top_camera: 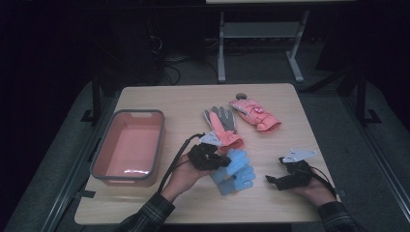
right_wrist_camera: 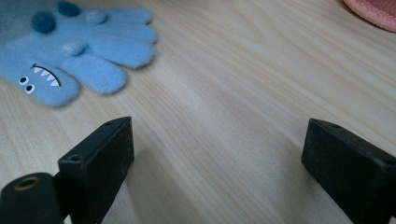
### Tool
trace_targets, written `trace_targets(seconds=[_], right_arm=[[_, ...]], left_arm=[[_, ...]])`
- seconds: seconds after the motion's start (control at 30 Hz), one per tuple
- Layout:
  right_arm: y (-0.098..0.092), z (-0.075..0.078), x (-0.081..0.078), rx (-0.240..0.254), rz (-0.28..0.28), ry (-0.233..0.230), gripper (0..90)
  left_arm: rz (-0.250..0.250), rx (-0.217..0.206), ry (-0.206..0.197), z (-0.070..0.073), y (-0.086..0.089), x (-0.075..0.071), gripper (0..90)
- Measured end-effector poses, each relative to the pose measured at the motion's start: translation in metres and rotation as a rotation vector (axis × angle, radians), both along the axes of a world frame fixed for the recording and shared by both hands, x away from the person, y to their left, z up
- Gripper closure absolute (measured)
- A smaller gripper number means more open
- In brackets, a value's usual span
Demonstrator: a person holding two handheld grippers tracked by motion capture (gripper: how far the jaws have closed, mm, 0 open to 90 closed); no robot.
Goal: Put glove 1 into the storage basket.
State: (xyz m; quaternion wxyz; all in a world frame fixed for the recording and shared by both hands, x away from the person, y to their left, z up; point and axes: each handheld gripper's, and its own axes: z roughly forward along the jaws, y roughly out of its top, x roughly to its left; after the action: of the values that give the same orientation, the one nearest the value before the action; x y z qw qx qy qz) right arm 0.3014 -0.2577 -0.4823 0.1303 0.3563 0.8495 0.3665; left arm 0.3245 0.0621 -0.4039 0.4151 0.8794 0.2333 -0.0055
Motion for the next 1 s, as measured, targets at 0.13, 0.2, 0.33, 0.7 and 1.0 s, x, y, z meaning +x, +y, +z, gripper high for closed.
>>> trace_targets(seconds=[0.13, 0.2, 0.33, 0.7, 1.0], right_arm=[[0.0, 0.0, 0.0, 0.0, 0.0, 0.0, 8.6], [0.0, 0.0, 0.0, 0.0, 0.0, 0.0, 8.6], [0.0, 0.0, 0.0, 0.0, 0.0, 0.0, 8.6], [0.0, 0.0, 0.0, 0.0, 0.001, -0.001, 8.6], [0.0, 0.0, 0.0, -0.001, -0.001, 0.0, 8.6]], left_arm=[[-0.017, 0.022, 0.001, -0.005, -0.01, -0.006, 85.2], [-0.022, 0.038, -0.009, -0.008, -0.015, -0.008, 85.2], [-0.032, 0.064, -0.019, -0.015, -0.023, -0.011, 85.1], [-0.064, 0.131, -0.042, -0.027, -0.033, -0.016, 84.9], [-0.069, 0.184, -0.058, -0.04, -0.041, -0.019, 84.7]])
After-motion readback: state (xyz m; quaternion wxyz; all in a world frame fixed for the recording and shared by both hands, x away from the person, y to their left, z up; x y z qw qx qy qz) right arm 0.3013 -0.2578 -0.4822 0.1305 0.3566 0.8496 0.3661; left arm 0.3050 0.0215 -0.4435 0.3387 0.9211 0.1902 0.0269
